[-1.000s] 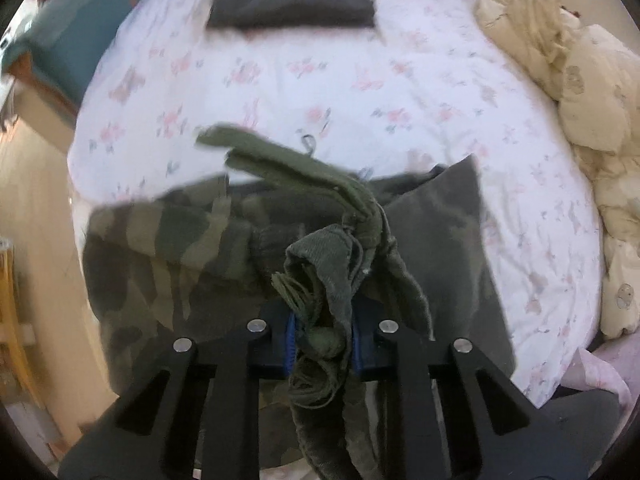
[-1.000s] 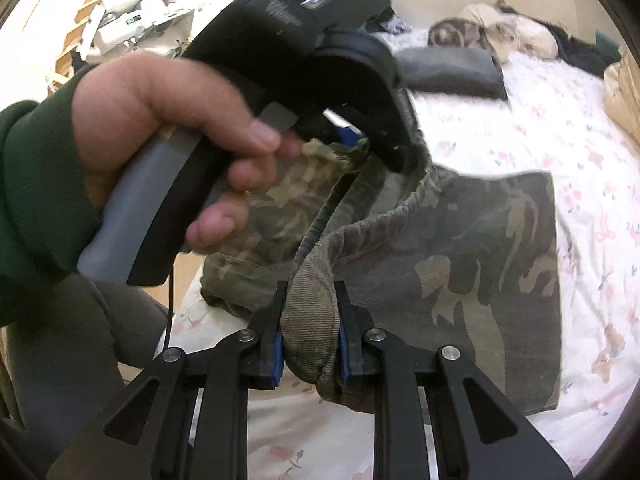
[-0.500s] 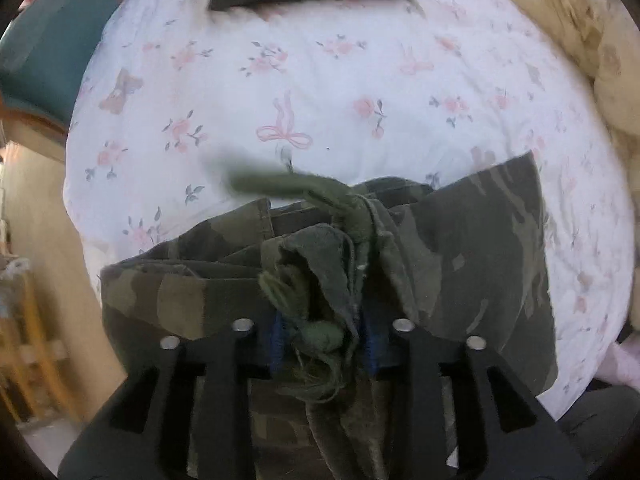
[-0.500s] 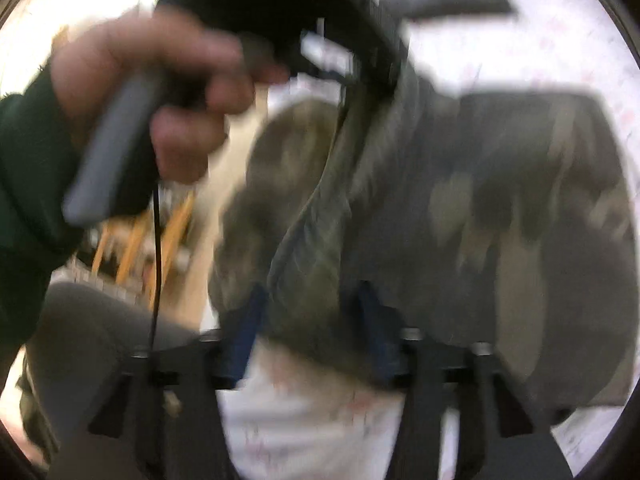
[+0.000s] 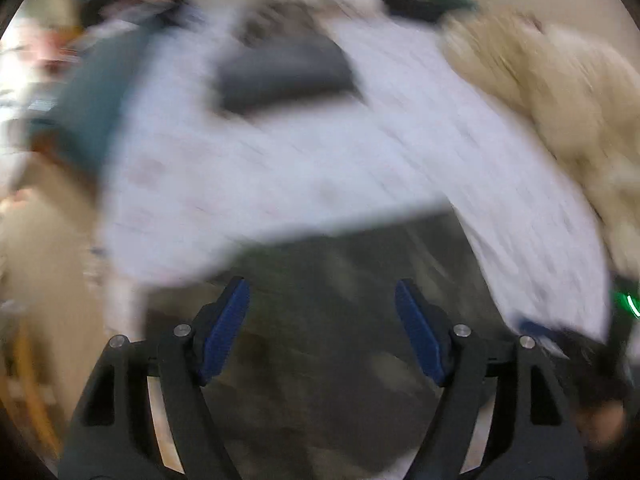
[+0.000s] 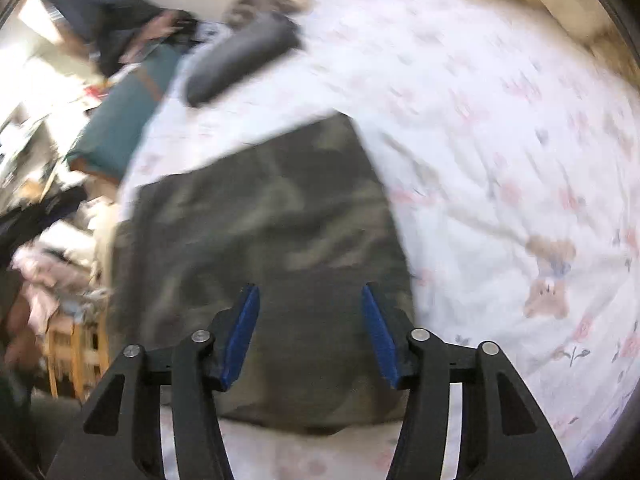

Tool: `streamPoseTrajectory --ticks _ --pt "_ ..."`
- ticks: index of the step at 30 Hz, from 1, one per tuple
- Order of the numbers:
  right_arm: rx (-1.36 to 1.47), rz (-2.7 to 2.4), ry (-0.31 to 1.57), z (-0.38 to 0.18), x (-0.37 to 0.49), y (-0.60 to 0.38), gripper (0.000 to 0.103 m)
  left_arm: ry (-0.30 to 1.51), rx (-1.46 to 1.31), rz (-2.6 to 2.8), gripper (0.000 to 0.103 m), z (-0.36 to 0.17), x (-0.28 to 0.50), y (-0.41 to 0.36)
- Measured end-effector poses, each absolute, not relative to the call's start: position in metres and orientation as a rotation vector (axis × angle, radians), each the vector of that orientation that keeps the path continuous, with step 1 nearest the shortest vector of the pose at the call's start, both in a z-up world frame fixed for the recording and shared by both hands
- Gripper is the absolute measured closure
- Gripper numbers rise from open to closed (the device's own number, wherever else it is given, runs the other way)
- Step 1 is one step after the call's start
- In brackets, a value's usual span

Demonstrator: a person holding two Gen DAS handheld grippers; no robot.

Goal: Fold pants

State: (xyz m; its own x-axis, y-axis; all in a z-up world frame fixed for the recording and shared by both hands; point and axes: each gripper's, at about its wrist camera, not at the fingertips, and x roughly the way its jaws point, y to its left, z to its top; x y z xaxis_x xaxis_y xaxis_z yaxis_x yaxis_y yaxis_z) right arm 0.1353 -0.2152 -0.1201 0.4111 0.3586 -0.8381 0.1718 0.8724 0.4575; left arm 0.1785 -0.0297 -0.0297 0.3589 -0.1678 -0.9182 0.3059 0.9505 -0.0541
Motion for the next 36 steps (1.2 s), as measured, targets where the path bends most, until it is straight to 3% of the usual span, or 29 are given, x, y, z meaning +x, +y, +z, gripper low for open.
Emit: streamPoseTrajectory --ticks 3,5,7,10,16,20,23,26,29,30,32,36 --pt "0.477 0.105 1.287 -0.155 0.143 -0.205 0.057 1.330 0.173 -0.247 0.045 -0.085 0.180 -0.032" --pt "0.431 0.076 1.347 -0.172 0.138 -0.201 0.057 1.440 0.127 -0.214 0.045 -0.122 0.178 -0.016" --pt "0.418 0.065 1.348 -0.174 0.134 -0.198 0.057 1.439 0.135 -0.220 0.042 -0.140 0.171 -0.010" --pt "0.365 0.069 1.359 -0.172 0.137 -0.192 0.057 1.429 0.187 -0.209 0.041 -0.140 0.167 -0.014" --pt "0.524 0.062 1.223 -0.133 0.127 -0.215 0.057 1.365 0.182 -0.267 0.043 -0.097 0.134 -0.039" --pt "0.571 0.183 1.333 -0.148 0.134 -0.201 0.057 1.398 0.290 -0.322 0.042 -0.118 0.099 -0.060" --pt "0.498 0.181 1.446 -0.173 0.132 -0.175 0.057 1.418 0.346 -0.305 0.033 -0.140 0.089 -0.061" --pt "0.586 0.171 1.433 -0.173 0.136 -0.183 0.056 1.411 0.348 -0.304 0.032 -0.138 0.092 -0.059" --pt "0.663 0.151 1.282 -0.144 0.134 -0.207 0.050 1.338 0.252 -0.320 0.033 -0.103 0.092 -0.053" --pt "0.675 0.115 1.237 -0.137 0.131 -0.217 0.034 1.312 0.224 -0.329 0.033 -0.094 0.091 -0.052" --pt "0.719 0.040 1.203 -0.135 0.126 -0.231 0.017 1.260 0.152 -0.321 0.030 -0.072 0.093 -0.040" --pt "0.847 -0.065 1.253 -0.167 0.124 -0.249 0.017 1.163 0.014 -0.235 0.021 -0.051 0.094 -0.008"
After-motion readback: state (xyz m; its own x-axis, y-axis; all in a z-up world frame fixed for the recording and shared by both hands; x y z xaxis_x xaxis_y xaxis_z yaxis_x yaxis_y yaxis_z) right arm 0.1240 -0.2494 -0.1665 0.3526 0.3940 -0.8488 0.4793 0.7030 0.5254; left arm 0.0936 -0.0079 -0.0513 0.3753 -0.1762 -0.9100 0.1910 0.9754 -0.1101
